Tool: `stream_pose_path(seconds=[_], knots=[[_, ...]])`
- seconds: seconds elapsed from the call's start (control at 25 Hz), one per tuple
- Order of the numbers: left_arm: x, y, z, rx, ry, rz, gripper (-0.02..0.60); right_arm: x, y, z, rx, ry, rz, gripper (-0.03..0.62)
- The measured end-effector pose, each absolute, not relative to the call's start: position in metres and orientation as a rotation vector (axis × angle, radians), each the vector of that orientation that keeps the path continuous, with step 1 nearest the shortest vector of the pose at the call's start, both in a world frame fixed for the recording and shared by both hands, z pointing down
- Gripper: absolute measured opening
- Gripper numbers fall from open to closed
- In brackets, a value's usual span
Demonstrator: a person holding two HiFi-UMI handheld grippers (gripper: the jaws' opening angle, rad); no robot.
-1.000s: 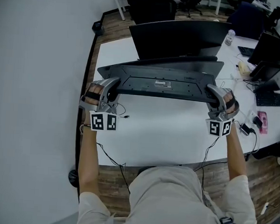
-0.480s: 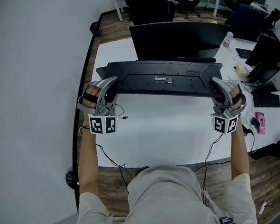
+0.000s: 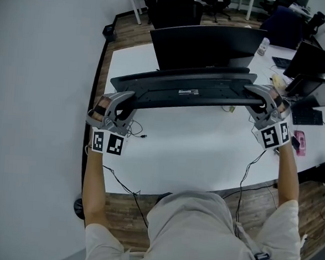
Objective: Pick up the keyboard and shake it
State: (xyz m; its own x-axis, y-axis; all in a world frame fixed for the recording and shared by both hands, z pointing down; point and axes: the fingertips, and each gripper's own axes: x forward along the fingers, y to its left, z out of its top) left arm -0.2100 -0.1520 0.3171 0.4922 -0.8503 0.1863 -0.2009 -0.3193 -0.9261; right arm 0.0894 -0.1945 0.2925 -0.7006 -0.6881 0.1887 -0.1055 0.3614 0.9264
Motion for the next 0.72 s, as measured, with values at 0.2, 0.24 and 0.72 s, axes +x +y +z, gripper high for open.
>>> stream_pose_path(seconds=[0.2,0.24,0.72], knots=[[-0.212,-0.143,0.357,-2.07,0.755,-0.897,0.115,0.089,-0.183,0.311,0.464,-2.23,-1.071,0.138],[-0.214,-0.14,0.366,-2.137,0.727,-0.905,0.115,0.087,-0.179,0.316,0.403,-2.277,-1.019,0.138],[-0.209,-0.104,0.416,-2.935,0.446,-0.673,0.112,0.087,-0.153,0.373,-0.061,-2.743,-0.174,0.112]])
